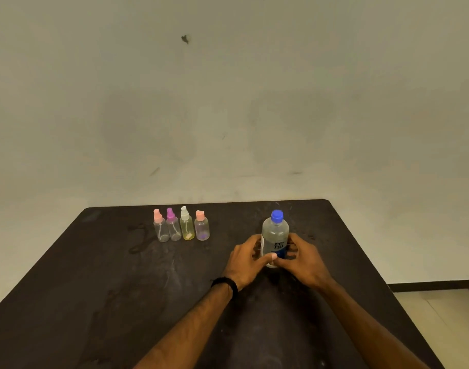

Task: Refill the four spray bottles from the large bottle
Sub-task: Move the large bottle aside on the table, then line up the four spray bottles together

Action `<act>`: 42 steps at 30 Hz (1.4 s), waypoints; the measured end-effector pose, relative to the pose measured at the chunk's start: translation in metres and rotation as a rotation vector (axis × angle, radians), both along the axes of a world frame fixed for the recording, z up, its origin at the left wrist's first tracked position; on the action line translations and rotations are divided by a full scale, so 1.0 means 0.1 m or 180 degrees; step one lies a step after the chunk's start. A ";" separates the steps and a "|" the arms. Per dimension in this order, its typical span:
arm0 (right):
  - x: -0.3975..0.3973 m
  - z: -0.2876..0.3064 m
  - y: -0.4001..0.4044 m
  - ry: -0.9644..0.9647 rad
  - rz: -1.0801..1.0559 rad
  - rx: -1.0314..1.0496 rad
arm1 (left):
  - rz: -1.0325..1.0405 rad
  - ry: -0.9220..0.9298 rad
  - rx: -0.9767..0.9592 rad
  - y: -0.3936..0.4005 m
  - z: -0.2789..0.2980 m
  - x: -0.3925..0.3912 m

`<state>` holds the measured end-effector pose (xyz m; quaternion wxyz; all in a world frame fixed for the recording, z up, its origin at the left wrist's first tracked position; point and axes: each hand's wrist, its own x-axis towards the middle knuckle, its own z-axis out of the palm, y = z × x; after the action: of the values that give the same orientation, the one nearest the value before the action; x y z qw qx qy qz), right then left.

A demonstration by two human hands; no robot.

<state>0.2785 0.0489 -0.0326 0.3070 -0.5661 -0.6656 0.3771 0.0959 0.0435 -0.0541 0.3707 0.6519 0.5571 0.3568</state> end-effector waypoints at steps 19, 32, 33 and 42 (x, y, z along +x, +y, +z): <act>0.33 -0.02 -1.36 -0.0027 -0.0086 -0.0135 | -0.0253 -0.0036 -0.0084 -1.33 0.06 0.30; -0.31 0.32 -1.99 0.0402 -0.0706 0.1937 | 0.0544 0.0104 0.0458 -1.52 0.44 -1.04; -0.45 0.34 -1.97 0.0478 -0.0587 0.1955 | 0.0604 0.0136 0.0448 -1.53 0.46 -1.20; -1.41 0.16 -0.89 0.0075 0.0437 0.0713 | 0.1099 0.0198 0.0380 -1.28 0.54 -2.23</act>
<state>0.1376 -0.0401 -0.0163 0.3495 -0.4769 -0.7371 0.3271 -0.1276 -0.0840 -0.0001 0.2472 0.5781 0.6497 0.4272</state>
